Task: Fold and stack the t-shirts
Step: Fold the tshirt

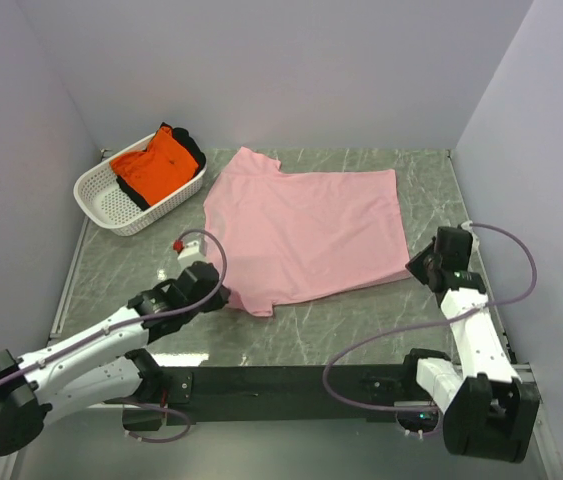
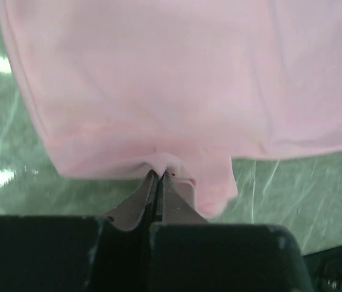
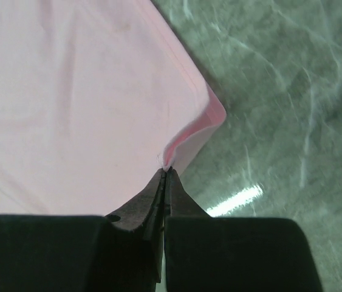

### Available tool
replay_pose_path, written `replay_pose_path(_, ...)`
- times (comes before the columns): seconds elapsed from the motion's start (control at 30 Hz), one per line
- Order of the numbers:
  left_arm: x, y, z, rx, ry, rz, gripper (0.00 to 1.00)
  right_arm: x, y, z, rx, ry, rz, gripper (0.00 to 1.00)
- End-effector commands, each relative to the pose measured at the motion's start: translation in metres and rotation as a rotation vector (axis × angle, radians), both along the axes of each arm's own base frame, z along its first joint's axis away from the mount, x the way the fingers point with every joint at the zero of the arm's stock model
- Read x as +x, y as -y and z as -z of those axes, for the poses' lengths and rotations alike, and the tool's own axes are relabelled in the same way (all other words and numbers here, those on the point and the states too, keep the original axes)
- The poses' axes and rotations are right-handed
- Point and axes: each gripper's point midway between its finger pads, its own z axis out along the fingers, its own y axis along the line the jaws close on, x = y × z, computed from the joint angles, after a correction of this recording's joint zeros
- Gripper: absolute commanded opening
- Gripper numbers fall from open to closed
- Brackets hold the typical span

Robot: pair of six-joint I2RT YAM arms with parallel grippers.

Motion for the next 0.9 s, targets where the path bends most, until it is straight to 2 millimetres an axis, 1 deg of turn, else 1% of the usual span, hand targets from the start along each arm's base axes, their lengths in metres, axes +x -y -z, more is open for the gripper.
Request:
replay_pose_path(0.0, 0.045, 0.016, -0.048, -0.037, 0.17, 0.064, 0.0, 0.033, 0.005, -0.023, -0.038, 0.074, -0.039, 0.0)
replay_pose_path(0.03, 0.052, 0.016, -0.05, -0.028, 0.177, 0.066, 0.0, 0.042, 0.002, -0.021, -0.022, 0.064, -0.062, 0.0)
replay_pose_path(0.07, 0.057, 0.017, -0.042, 0.01, 0.159, 0.088, 0.0, 0.047, 0.002, -0.02, -0.018, 0.06, -0.072, 0.0)
replay_pose_path(0.1, 0.069, 0.016, -0.048, 0.004, 0.176, 0.078, 0.0, 0.052, -0.003, -0.011, -0.003, 0.03, -0.107, 0.0)
replay_pose_path(0.13, 0.074, 0.017, -0.047, 0.011, 0.175, 0.086, 0.0, 0.062, -0.003, -0.016, -0.001, 0.044, -0.121, 0.0)
replay_pose_path(0.17, 0.079, 0.019, -0.04, 0.037, 0.161, 0.105, 0.0, 0.066, -0.005, -0.014, 0.007, 0.035, -0.134, 0.0)
replay_pose_path(0.2, 0.088, 0.018, -0.044, 0.04, 0.179, 0.094, 0.0, 0.07, -0.008, -0.004, 0.022, 0.005, -0.154, 0.0)
replay_pose_path(0.23, 0.093, 0.016, -0.037, 0.072, 0.168, 0.094, 0.0, 0.08, -0.008, -0.008, 0.024, 0.018, -0.166, 0.0)
replay_pose_path(0.27, 0.099, 0.015, -0.037, 0.085, 0.173, 0.089, 0.0, 0.084, -0.009, -0.007, 0.027, 0.014, -0.173, 0.0)
replay_pose_path(0.3, 0.106, 0.011, -0.04, 0.086, 0.18, 0.08, 0.0, 0.087, -0.009, 0.001, 0.035, -0.01, -0.178, 0.0)
replay_pose_path(0.33, 0.113, 0.013, -0.043, 0.083, 0.2, 0.082, 0.0, 0.094, -0.008, -0.003, 0.033, 0.0, -0.179, 0.0)
replay_pose_path(0.37, 0.116, 0.012, -0.039, 0.103, 0.199, 0.097, 0.0, 0.097, -0.008, -0.003, 0.035, -0.003, -0.181, 0.0)
replay_pose_path(0.4, 0.125, 0.012, -0.046, 0.095, 0.225, 0.092, 0.0, 0.1, -0.009, 0.001, 0.041, -0.013, -0.182, 0.0)
replay_pose_path(0.47, 0.133, 0.011, -0.047, 0.118, 0.243, 0.101, 0.0, 0.109, -0.01, -0.005, 0.038, 0.006, -0.183, 0.0)
replay_pose_path(0.5, 0.14, 0.011, -0.053, 0.119, 0.257, 0.1, 0.0, 0.111, -0.009, -0.003, 0.037, 0.0, -0.177, 0.0)
replay_pose_path(0.53, 0.145, 0.01, -0.055, 0.124, 0.264, 0.101, 0.0, 0.115, -0.009, -0.006, 0.032, 0.005, -0.177, 0.0)
replay_pose_path(0.57, 0.15, 0.01, -0.052, 0.144, 0.262, 0.111, 0.0, 0.117, -0.007, -0.007, 0.022, 0.003, -0.169, 0.0)
replay_pose_path(0.6, 0.157, 0.009, -0.059, 0.146, 0.279, 0.108, 0.0, 0.119, -0.006, -0.006, 0.019, -0.001, -0.166, 0.0)
replay_pose_path(0.63, 0.161, 0.01, -0.055, 0.163, 0.274, 0.123, 0.0, 0.123, -0.004, -0.01, 0.012, 0.007, -0.161, 0.0)
replay_pose_path(0.7, 0.174, 0.012, -0.065, 0.154, 0.311, 0.127, 0.0, 0.127, -0.001, -0.009, 0.003, -0.003, -0.15, 0.0)
replay_pose_path(0.73, 0.177, 0.013, -0.065, 0.165, 0.318, 0.141, 0.0, 0.132, 0.001, -0.013, -0.003, 0.007, -0.149, 0.0)
replay_pose_path(0.77, 0.183, 0.014, -0.06, 0.172, 0.31, 0.15, 0.0, 0.135, 0.002, -0.014, -0.005, 0.006, -0.145, 0.0)
replay_pose_path(0.8, 0.189, 0.016, -0.064, 0.172, 0.321, 0.154, 0.0, 0.138, 0.003, -0.01, -0.005, -0.006, -0.143, 0.0)
replay_pose_path(0.83, 0.193, 0.017, -0.056, 0.19, 0.309, 0.167, 0.0, 0.143, 0.004, -0.013, -0.008, -0.001, -0.142, 0.0)
replay_pose_path(0.87, 0.197, 0.018, -0.056, 0.194, 0.312, 0.168, 0.0, 0.145, 0.004, -0.013, -0.009, -0.002, -0.141, 0.0)
